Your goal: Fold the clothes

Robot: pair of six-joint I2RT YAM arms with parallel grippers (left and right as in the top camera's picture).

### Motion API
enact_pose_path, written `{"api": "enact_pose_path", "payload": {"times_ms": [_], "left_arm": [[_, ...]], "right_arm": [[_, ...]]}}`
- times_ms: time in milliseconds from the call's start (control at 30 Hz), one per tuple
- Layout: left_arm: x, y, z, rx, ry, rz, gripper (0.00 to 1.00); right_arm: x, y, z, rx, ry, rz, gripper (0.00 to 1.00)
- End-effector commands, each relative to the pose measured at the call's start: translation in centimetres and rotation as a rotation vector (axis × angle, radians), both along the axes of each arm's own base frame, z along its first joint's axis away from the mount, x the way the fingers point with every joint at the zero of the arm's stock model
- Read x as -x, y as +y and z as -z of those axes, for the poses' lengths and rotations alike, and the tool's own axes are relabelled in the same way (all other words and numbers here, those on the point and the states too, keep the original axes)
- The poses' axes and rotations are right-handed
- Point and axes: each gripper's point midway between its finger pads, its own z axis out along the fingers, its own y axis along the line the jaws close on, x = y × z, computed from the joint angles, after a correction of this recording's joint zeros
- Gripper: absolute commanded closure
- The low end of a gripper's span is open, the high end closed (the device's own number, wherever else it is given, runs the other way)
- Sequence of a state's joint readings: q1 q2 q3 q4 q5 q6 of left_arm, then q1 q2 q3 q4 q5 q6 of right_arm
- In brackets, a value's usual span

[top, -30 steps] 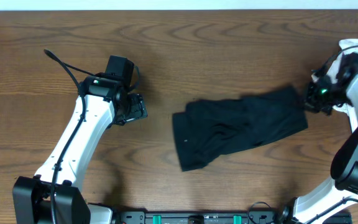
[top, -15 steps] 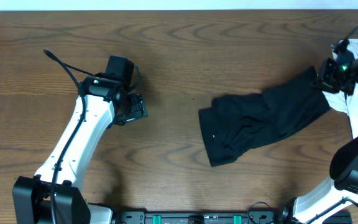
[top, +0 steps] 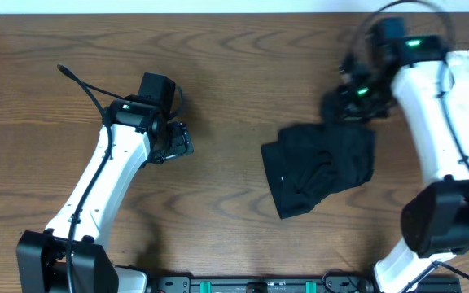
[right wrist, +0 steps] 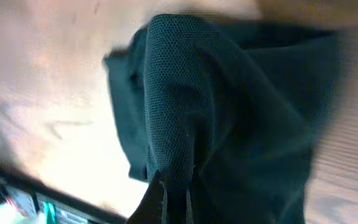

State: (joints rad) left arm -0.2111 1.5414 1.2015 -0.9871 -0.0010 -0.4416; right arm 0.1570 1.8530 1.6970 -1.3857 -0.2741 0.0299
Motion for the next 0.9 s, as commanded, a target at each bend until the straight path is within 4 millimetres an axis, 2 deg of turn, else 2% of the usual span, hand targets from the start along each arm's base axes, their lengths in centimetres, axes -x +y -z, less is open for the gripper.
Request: {"api": "enact_pose_path", "payload": {"times_ms": [0, 233, 333, 400, 467, 533, 600, 700, 733, 767, 800, 833, 867], "left_arm": [[0.2, 0.3, 0.3, -0.014, 0.009, -0.001, 0.14], [0.2, 0.3, 0.2, -0.014, 0.008, -0.001, 0.14], [0.2, 0.3, 0.2, -0.014, 0.008, -0.001, 0.14], [0.2, 0.3, 0.2, -0.013, 0.008, -0.002, 0.14], [0.2, 0.3, 0.2, -0.013, 0.008, -0.002, 0.14], [0.0, 0.2, 0.2, -0.008, 0.001, 0.001, 0.14], [-0.2, -0.1, 0.2, 0.006, -0.005, 0.028, 0.14], [-0.6, -1.8, 0.0, 0.092, -0.018, 0.084, 0.17], [-0.7, -2.8, -0.1, 0.143, -0.026, 0.116, 0.23], [-0.9, -3.8, -0.3, 0.194, -0.036, 0.147, 0.34], [-1.1, -4.9, -0.6, 0.247, -0.049, 0.181, 0.46], [-1.3, -6.3, -1.0, 0.307, -0.068, 0.22, 0.67], [-1.5, -7.5, -1.4, 0.354, -0.085, 0.247, 0.77]], "right_arm": [[2.1, 2.9, 1.2, 0.039, 0.018, -0.058, 0.98], [5.1, 8.6, 6.9, 0.067, 0.016, -0.142, 0.97], [5.9, 11.0, 8.2, 0.051, -0.014, -0.174, 0.89], [6.0, 12.3, 8.2, 0.037, -0.043, -0.211, 0.81], [5.9, 13.1, 7.5, 0.019, -0.077, -0.278, 0.72], [5.5, 13.1, 5.9, 0.013, -0.108, -0.326, 0.65], [4.6, 12.8, 3.5, -0.001, -0.148, -0.318, 0.59], [3.3, 11.5, -0.7, -0.027, -0.223, -0.266, 0.46], [3.0, 10.7, -1.9, -0.032, -0.243, -0.242, 0.44], [2.8, 9.8, -2.9, -0.035, -0.258, -0.216, 0.44], [2.7, 8.7, -3.7, -0.036, -0.269, -0.184, 0.45], [2.6, 7.4, -4.2, -0.032, -0.27, -0.145, 0.49], [2.5, 6.4, -4.6, -0.03, -0.271, -0.119, 0.54]]}}
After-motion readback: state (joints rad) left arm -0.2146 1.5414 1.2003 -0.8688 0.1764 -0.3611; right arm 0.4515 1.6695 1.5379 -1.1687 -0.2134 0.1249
